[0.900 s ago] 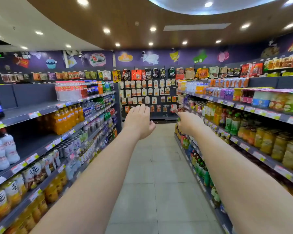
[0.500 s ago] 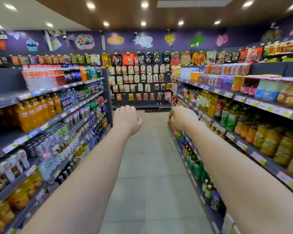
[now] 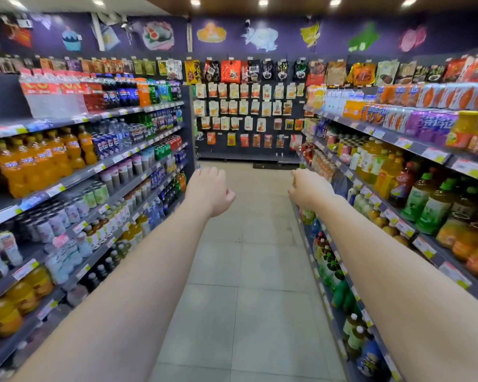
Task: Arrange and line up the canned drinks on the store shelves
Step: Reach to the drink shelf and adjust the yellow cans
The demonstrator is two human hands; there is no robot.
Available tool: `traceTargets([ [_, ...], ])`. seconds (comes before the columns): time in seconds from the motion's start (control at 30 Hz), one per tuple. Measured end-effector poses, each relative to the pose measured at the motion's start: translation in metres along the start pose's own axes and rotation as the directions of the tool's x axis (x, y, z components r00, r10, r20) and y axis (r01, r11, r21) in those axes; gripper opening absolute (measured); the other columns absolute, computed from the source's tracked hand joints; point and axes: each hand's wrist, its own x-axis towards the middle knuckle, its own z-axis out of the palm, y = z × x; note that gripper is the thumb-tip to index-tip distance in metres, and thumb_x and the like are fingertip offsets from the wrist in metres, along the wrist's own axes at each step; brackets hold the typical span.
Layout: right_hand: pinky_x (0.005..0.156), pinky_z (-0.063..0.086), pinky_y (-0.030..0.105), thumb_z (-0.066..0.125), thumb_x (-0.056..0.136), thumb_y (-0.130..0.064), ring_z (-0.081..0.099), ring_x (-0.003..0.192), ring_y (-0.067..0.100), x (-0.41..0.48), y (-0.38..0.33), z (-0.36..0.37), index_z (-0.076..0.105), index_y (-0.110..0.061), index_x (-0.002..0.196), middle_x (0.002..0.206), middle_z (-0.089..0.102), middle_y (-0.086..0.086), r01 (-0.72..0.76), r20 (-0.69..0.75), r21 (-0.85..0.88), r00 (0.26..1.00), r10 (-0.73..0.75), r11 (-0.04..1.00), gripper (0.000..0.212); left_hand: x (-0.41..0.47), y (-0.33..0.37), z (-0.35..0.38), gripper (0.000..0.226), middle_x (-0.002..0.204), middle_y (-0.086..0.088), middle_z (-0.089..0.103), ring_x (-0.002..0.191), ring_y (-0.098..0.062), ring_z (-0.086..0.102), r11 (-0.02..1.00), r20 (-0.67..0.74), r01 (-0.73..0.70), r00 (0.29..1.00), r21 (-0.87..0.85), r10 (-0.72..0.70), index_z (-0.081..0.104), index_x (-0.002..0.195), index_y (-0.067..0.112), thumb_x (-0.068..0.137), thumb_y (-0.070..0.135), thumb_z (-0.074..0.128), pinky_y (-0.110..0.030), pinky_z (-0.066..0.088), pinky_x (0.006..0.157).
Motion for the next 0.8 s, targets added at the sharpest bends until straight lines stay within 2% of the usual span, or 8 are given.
traceTargets([
  [0.1,0.076,0.058,0.039,0.051,0.095,-0.026,0.064,0.095,0.027,0.051,0.011,0.037,0.059,-0.014,0.124,0.116,0.065,0.009,-0.039,0.028,0.025,0.999,0.038,0.999,0.032,0.043,-0.01,0.046,0.035,0.106,-0.011,0.062,0.102,-0.031,0.058,1.0,0.0,-0.007,1.0,0.02,0.007,0.056,0.103,0.012,0.09,0.042,0.045,-0.041,0.044,0.091],
  [0.2,0.076,0.055,0.036,0.051,0.095,-0.024,0.065,0.101,0.028,0.114,0.02,0.069,0.057,-0.013,0.13,0.12,0.065,0.01,-0.055,0.033,-0.005,0.998,0.056,0.998,0.038,0.102,-0.025,0.089,0.036,0.108,-0.011,0.063,0.103,-0.032,0.058,1.0,-0.008,-0.011,1.0,0.015,0.011,0.056,0.106,0.012,0.09,0.043,0.044,-0.042,0.044,0.091],
  [0.37,0.072,0.056,0.036,0.05,0.094,-0.024,0.065,0.094,0.027,0.235,0.026,0.107,0.062,-0.013,0.116,0.11,0.066,0.008,-0.096,0.055,-0.049,0.994,0.099,0.994,0.027,0.224,-0.052,0.141,0.038,0.112,-0.012,0.062,0.106,-0.032,0.058,0.999,-0.02,-0.037,0.999,-0.028,0.036,0.057,0.11,0.011,0.092,0.042,0.044,-0.042,0.044,0.09],
  [0.5,0.069,0.048,0.034,0.05,0.093,-0.024,0.063,0.096,0.029,0.32,0.037,0.13,0.06,-0.013,0.111,0.108,0.063,0.008,-0.117,0.045,-0.063,0.992,0.12,0.991,0.023,0.314,-0.064,0.174,0.036,0.109,-0.01,0.06,0.105,-0.03,0.057,0.995,-0.047,-0.073,0.996,-0.062,0.07,0.056,0.108,0.011,0.093,0.041,0.044,-0.041,0.045,0.093],
  [0.7,0.077,0.056,0.039,0.05,0.095,-0.022,0.064,0.093,0.029,0.425,0.072,0.171,0.063,-0.01,0.108,0.107,0.065,0.008,-0.175,0.088,-0.054,0.98,0.179,0.983,0.022,0.419,-0.057,0.231,0.035,0.112,-0.01,0.059,0.108,-0.03,0.055,0.991,-0.026,-0.115,0.993,-0.07,0.113,0.056,0.111,0.01,0.096,0.039,0.043,-0.04,0.041,0.092],
  [0.8,0.082,0.056,0.04,0.051,0.097,-0.023,0.064,0.103,0.03,0.483,0.097,0.193,0.063,-0.009,0.12,0.118,0.065,0.01,-0.191,0.096,-0.073,0.976,0.198,0.979,0.03,0.474,-0.051,0.269,0.036,0.113,-0.01,0.059,0.108,-0.03,0.055,0.989,-0.017,-0.112,0.994,-0.096,0.111,0.056,0.112,0.01,0.095,0.04,0.044,-0.039,0.042,0.093],
])
